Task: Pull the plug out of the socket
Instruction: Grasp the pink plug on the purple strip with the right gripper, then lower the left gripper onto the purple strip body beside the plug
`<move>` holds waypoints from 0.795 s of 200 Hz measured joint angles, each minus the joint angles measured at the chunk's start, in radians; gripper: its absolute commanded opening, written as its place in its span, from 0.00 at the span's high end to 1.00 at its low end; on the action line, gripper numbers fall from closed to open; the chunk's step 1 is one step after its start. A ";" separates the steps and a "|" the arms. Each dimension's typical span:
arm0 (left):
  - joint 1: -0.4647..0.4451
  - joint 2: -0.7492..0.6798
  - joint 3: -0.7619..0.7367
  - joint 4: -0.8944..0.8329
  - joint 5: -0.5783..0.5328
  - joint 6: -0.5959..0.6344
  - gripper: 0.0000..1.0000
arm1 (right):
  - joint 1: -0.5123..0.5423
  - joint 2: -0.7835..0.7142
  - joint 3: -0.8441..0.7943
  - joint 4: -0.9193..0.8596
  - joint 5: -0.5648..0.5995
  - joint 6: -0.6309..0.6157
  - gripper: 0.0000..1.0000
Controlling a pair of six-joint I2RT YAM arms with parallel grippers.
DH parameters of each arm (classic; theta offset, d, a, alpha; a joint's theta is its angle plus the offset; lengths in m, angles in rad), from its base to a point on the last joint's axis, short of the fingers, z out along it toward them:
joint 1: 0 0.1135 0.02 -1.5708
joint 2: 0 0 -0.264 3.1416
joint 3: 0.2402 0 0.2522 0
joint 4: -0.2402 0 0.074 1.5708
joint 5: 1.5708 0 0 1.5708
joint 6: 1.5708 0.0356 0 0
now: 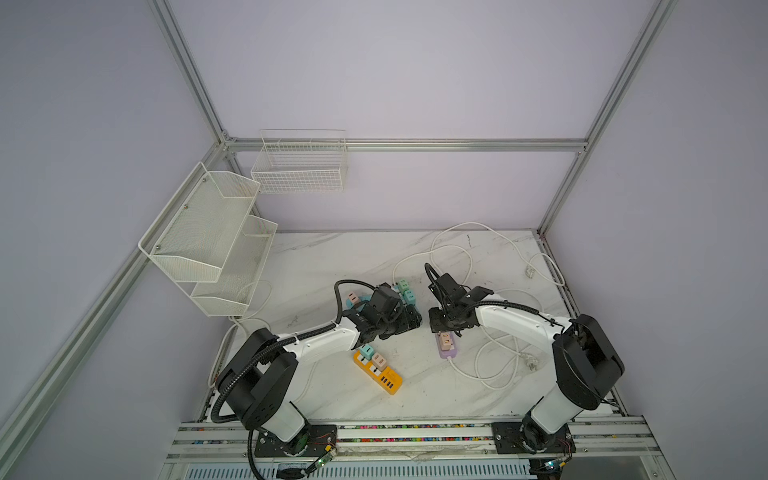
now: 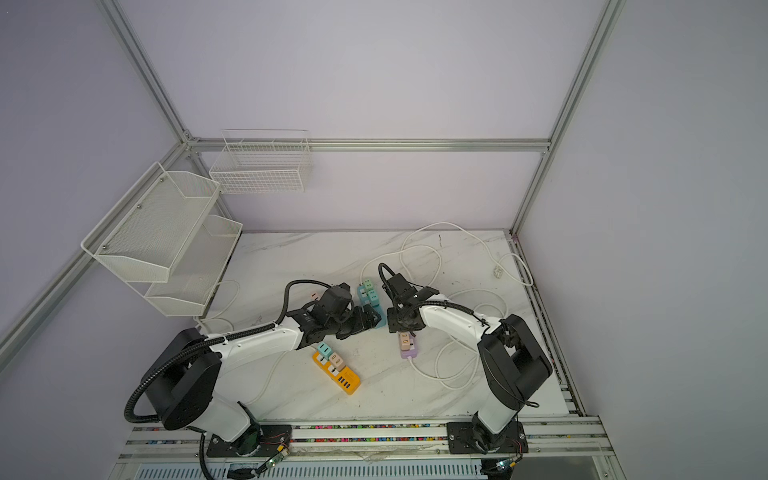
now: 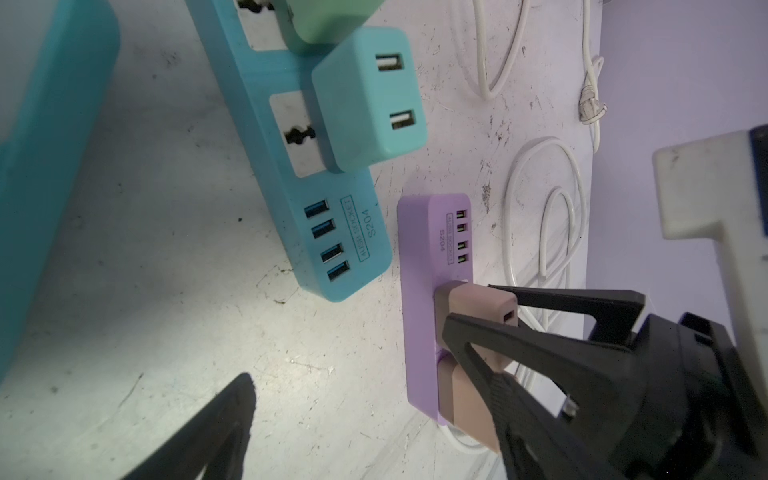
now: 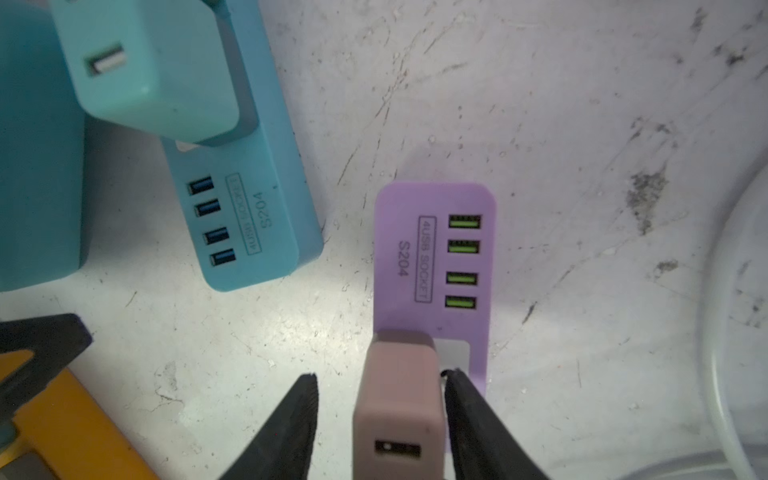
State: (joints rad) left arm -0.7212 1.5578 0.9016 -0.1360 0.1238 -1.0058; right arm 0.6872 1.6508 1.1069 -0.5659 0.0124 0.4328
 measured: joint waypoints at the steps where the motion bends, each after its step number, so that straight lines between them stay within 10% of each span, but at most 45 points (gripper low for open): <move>1: 0.000 0.000 0.000 0.000 0.000 0.000 0.12 | 0.000 0.001 0.000 0.000 0.000 0.000 0.52; 159: -0.009 0.098 0.023 0.085 0.091 -0.104 0.26 | 0.009 0.035 0.014 -0.023 0.026 -0.034 0.78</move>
State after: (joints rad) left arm -0.7300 1.6562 0.9241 -0.0509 0.2150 -1.1099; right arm 0.6960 1.6863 1.1206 -0.5884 0.0387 0.3992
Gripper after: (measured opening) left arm 0.755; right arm 0.304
